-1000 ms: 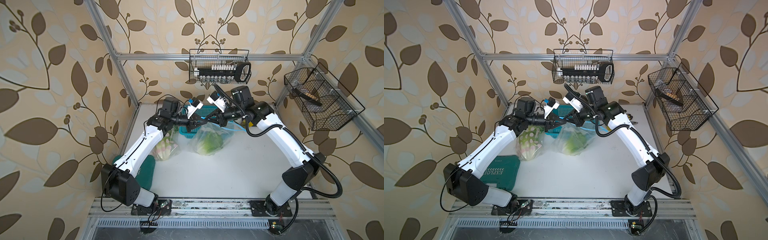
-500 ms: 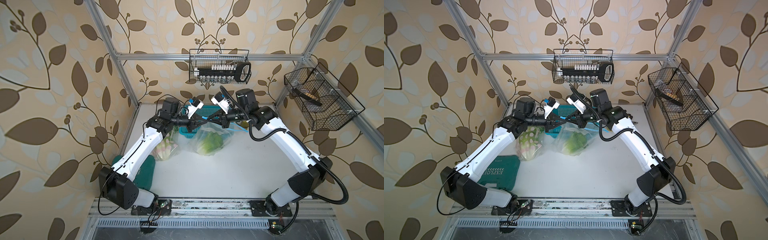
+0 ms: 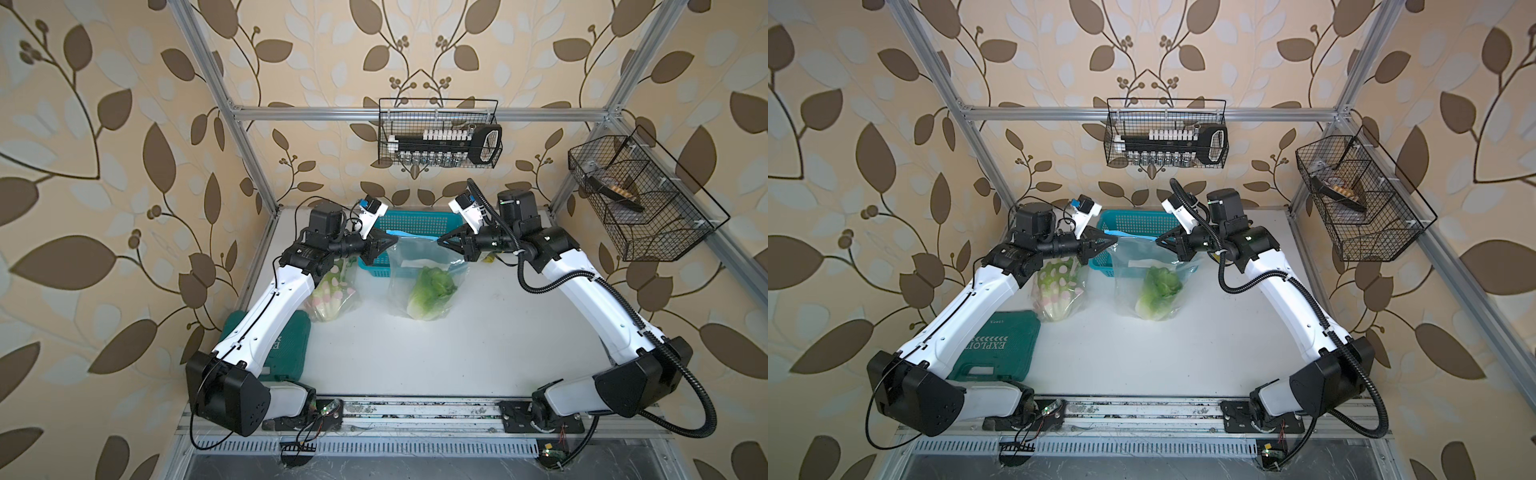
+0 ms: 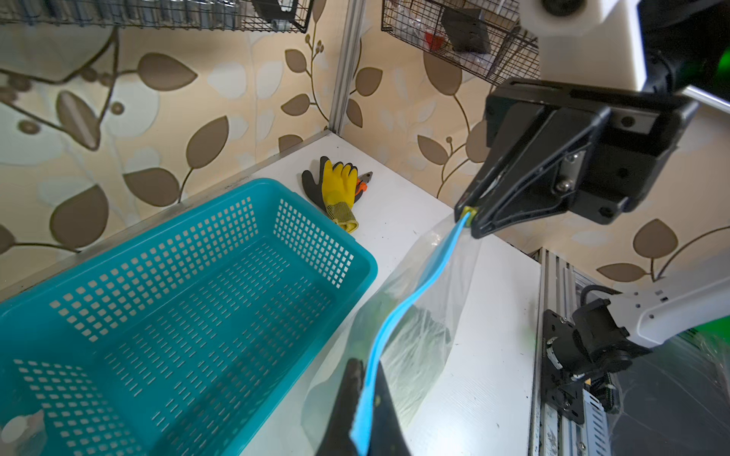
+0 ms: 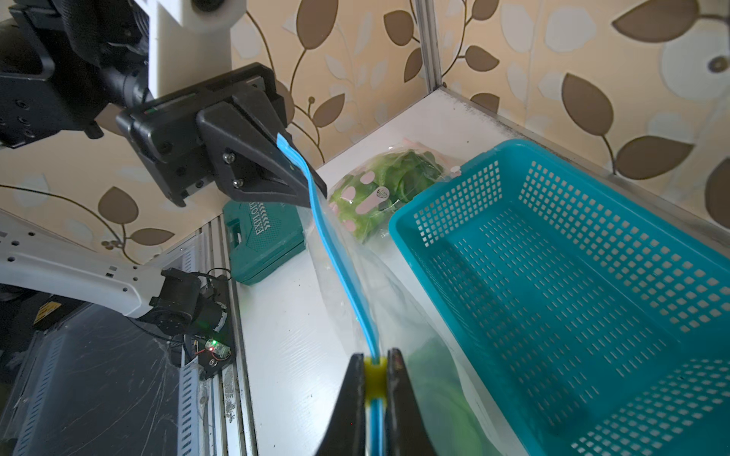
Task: Put the chinese cabbages into a zipper bag and zip it
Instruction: Zip the zipper on the zipper food storage bag.
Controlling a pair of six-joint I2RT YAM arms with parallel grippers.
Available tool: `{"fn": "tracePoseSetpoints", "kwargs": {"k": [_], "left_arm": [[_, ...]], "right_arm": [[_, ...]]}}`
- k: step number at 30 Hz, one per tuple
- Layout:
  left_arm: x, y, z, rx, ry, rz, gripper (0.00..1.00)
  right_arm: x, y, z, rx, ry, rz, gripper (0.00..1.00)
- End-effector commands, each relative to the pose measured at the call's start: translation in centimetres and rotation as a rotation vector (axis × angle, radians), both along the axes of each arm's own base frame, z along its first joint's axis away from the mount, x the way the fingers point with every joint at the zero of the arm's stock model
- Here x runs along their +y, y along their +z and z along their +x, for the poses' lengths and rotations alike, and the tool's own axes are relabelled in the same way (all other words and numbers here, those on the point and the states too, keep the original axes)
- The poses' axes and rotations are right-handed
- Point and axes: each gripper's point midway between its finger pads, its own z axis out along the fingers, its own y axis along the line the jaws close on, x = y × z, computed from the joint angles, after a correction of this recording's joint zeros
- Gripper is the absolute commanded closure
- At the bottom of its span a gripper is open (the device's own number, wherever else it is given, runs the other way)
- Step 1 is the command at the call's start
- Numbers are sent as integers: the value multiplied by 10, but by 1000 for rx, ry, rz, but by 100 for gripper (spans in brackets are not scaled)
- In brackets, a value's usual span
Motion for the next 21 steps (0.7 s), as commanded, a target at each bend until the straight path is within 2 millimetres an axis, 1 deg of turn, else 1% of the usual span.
{"fn": "tracePoseSetpoints", "kwargs": {"k": [1,7,11,16,18,21], "left_arm": [[49,0,23,-4,241,53,100],[68,-15,31,43,337,75,100],[74,-19,30,60,363,73,100],[76,-16,32,62,372,64,100],[72,-15,31,66,354,51,100],[73,-19,34,88,364,46,100]], "right_arm": [[-38,-1,9,-38,-148,-49,100],[-59,-6,20,-33,-245,-52,100],[-72,-7,29,-6,-305,-24,100],[-77,-11,31,5,-331,-15,100],[-74,-8,31,10,-321,10,100],[-77,-10,33,18,-341,8,100]]}}
